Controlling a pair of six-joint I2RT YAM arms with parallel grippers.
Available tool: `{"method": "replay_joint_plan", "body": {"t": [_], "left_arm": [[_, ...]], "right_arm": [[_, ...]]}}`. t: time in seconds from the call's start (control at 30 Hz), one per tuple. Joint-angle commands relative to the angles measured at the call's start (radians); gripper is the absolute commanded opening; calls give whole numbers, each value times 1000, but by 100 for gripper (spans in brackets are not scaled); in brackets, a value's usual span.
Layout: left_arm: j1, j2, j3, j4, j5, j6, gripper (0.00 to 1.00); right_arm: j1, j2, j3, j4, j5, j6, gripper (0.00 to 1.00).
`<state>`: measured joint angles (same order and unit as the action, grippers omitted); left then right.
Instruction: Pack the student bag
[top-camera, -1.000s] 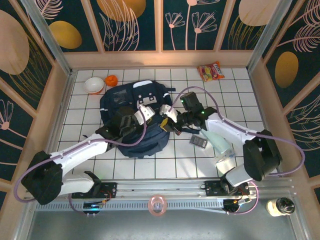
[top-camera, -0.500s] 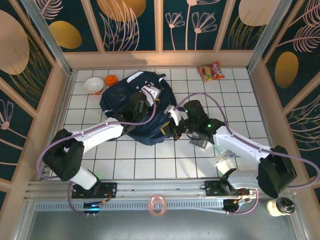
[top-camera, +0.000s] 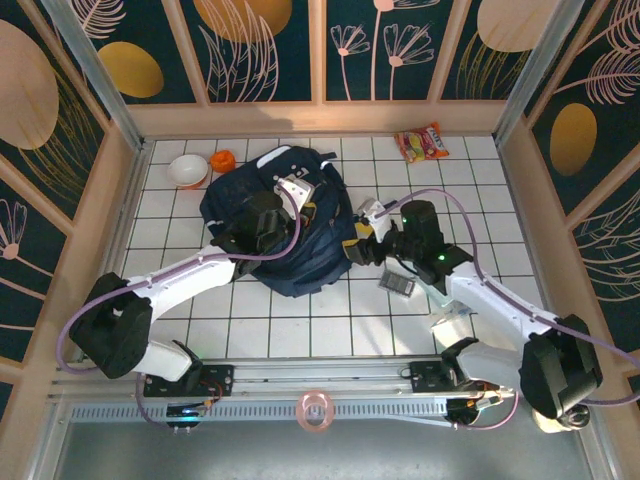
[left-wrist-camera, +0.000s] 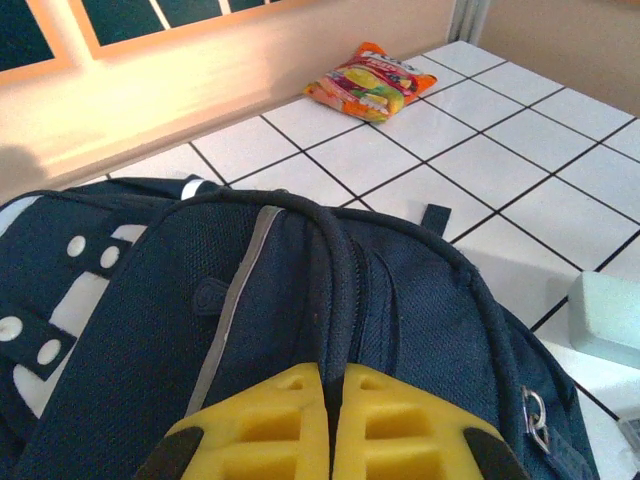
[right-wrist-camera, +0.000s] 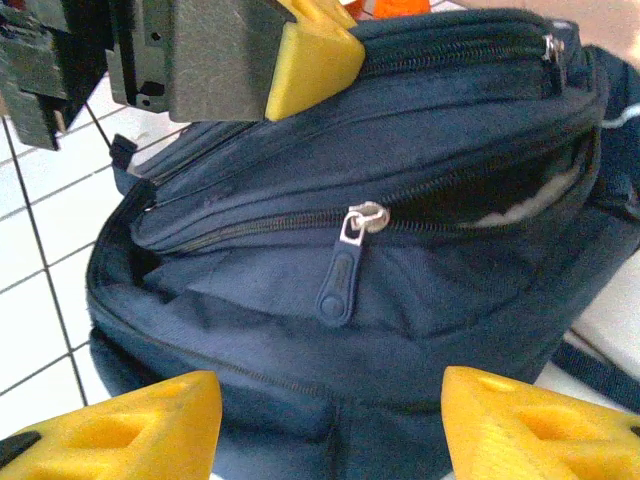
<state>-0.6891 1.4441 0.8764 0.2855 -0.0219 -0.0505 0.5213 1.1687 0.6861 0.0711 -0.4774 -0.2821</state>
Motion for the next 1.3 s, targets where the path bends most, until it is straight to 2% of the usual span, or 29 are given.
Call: {"method": "replay_joint_plan", "body": {"t": [0.0, 0.17, 0.33, 0.43, 0.5, 0.67, 0.87, 1.0, 1.27], "left_arm": [[-4, -56, 21, 134, 56, -28, 0], [-4, -65, 17, 136, 79, -31, 0], [-4, -76, 10, 152, 94, -38, 0], [-3, -72, 9, 157, 97, -43, 0], [-4, -71, 6, 165, 99, -52, 0], [-3, -66, 3, 183, 103, -69, 0], [-4, -65, 10, 188, 45, -89, 0], [-4, -53, 6, 232, -23, -132, 0], [-4, 4, 41, 318, -112, -211, 0]], "right_arm": [[-4, 72, 23, 118, -44, -90, 60], [-4, 154, 45, 200, -95, -30, 59], [-4, 196, 62, 237, -111, 24, 50], [-3, 214, 68, 254, -136, 66, 40], [-3, 224, 72, 256, -135, 95, 30], [-1, 239, 84, 223, -96, 133, 24], [4, 226, 101, 171, -87, 203, 2], [35, 196, 89, 162, -108, 269, 0], [183, 171, 64, 165, -72, 448, 0]]}}
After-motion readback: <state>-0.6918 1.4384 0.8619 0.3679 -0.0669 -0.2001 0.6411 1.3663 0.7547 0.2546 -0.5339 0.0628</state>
